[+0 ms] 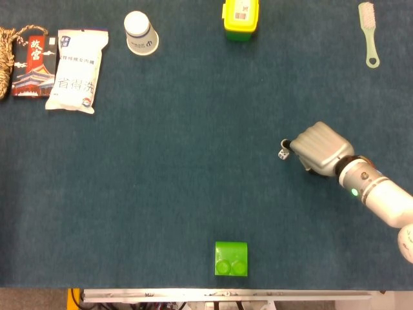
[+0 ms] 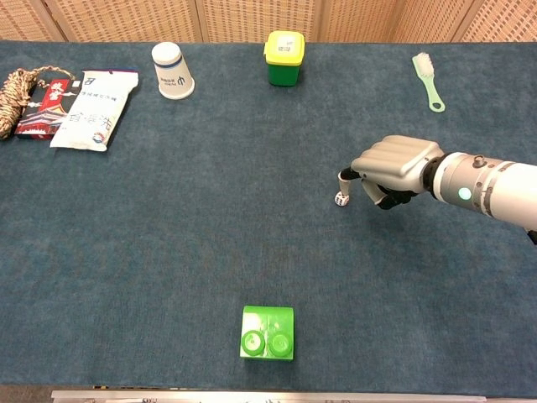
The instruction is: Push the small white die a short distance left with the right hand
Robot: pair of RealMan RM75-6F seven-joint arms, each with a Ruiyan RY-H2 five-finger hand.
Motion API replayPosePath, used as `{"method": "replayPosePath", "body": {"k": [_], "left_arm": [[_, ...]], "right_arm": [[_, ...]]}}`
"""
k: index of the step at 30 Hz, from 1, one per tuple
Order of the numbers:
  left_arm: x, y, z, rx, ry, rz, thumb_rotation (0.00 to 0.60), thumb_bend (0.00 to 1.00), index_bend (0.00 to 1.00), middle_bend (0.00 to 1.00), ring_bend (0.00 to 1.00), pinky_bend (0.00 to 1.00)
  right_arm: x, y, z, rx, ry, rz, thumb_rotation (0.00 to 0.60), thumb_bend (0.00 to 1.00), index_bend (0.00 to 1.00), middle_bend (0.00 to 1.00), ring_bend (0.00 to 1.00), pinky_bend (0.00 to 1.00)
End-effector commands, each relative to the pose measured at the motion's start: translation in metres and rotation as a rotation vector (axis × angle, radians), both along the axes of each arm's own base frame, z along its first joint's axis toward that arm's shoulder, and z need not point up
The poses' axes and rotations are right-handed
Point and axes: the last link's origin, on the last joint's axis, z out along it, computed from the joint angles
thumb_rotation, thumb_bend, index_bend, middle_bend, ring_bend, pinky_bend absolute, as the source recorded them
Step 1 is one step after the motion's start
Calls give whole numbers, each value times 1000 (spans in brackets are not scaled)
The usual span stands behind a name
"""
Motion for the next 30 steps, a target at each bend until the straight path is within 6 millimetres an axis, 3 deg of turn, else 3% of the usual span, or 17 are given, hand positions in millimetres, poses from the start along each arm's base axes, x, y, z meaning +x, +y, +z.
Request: {"method": "replayPosePath", "body": {"k": [1,11,19,24,30], "left_arm": [[0,0,0,-2,0,1,600,1,366,264,158,350],[0,1,-1,-4,2,2,600,1,366,263,158,350],[0,2,-3,-14,3,-4,600,1,366,264,158,350],[2,3,-7,-35,-8,-32,600,1,369,263,158,350],[1,6,-13,-62,-16,-53,600,1,376,266,158,350]], "right_arm": [[1,1,3,-5,-7,5,600,1000,306,1000,1000,1000],[-1,13,27,-54,-46,39,600,1000,306,982,992,1000],[-24,27,76,-274,-44,66,600,986,306,708,761,968],[-47,44,107,-442,-16,59,600,697,306,524,555,751],[-81,72,132,-607,-33,10,600,553,306,375,358,478]]}}
